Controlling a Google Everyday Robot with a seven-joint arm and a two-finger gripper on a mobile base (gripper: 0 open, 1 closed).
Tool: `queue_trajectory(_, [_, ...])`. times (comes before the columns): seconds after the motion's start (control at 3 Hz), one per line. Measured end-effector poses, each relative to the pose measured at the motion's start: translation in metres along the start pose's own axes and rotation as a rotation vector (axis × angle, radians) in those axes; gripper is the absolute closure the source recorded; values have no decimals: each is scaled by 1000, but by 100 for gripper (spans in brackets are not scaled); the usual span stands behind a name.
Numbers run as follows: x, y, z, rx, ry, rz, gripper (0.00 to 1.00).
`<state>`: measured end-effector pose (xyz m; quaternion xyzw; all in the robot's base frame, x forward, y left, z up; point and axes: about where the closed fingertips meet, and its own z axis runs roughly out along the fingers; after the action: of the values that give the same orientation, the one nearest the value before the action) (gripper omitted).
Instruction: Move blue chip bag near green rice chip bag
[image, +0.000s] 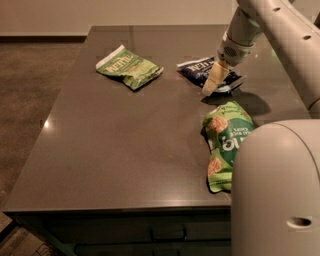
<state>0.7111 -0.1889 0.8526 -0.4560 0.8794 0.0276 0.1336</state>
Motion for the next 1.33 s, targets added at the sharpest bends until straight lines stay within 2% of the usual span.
queue_trajectory(0.33, [1, 2, 0, -7, 14, -3, 41])
queue_trajectory(1.0, [-8, 20, -36, -11, -35, -68, 87])
queue_trajectory(1.33, [-8, 37, -65, -7, -52, -139, 100])
